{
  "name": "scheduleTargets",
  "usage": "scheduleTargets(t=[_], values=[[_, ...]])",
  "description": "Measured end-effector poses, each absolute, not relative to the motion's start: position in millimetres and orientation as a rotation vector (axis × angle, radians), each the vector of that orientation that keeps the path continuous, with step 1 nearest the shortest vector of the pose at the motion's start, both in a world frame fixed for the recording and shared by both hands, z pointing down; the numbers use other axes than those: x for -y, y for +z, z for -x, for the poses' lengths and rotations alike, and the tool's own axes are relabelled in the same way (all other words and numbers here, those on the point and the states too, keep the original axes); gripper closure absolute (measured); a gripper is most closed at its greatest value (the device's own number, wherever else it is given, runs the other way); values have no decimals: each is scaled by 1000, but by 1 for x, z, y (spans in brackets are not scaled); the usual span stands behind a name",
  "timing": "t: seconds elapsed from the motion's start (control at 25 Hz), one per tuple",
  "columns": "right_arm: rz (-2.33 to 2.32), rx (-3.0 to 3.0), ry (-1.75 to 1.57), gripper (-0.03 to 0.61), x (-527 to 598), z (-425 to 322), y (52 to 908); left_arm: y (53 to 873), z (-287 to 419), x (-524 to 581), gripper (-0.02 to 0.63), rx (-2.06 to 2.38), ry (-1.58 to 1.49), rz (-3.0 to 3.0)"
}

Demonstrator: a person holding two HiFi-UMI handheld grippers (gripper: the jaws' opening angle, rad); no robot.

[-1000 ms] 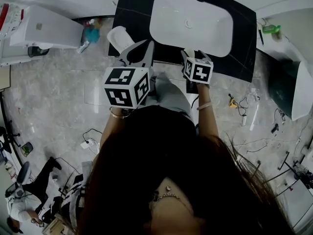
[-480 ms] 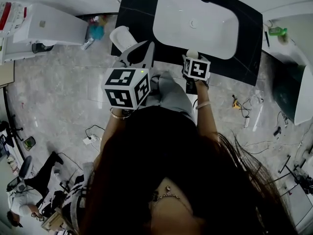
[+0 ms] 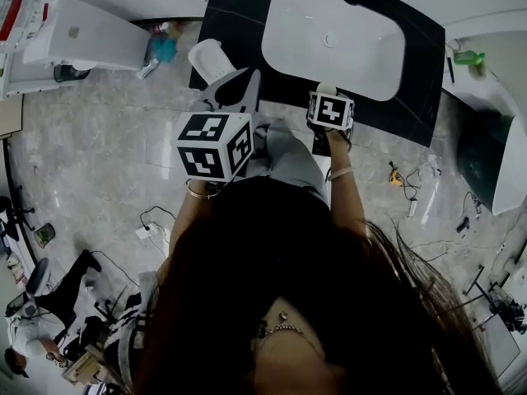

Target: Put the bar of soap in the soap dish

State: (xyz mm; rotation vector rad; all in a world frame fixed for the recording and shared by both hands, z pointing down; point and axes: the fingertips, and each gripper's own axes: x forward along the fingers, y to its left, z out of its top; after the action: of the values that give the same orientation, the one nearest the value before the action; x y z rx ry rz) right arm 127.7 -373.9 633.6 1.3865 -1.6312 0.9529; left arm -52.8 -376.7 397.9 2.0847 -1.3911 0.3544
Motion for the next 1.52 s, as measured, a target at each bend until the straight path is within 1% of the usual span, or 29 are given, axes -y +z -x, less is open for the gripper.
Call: scheduleTargets(t=[0.44,0.8,1.16,1.52], values=[[-1367,1682,993,273,374,-125,626,392,66,375,620,1428,319,-2072],[-1352,1875,954,273,394,-97,581,390,79,370,618,1480,288,-2040],[-1209,2109,807,273,418,-33,525,386,108,357,619,1589,237,-1963],[-992,2240,743,273,423,43,508,380,155,333,618,1757,168,-1825]])
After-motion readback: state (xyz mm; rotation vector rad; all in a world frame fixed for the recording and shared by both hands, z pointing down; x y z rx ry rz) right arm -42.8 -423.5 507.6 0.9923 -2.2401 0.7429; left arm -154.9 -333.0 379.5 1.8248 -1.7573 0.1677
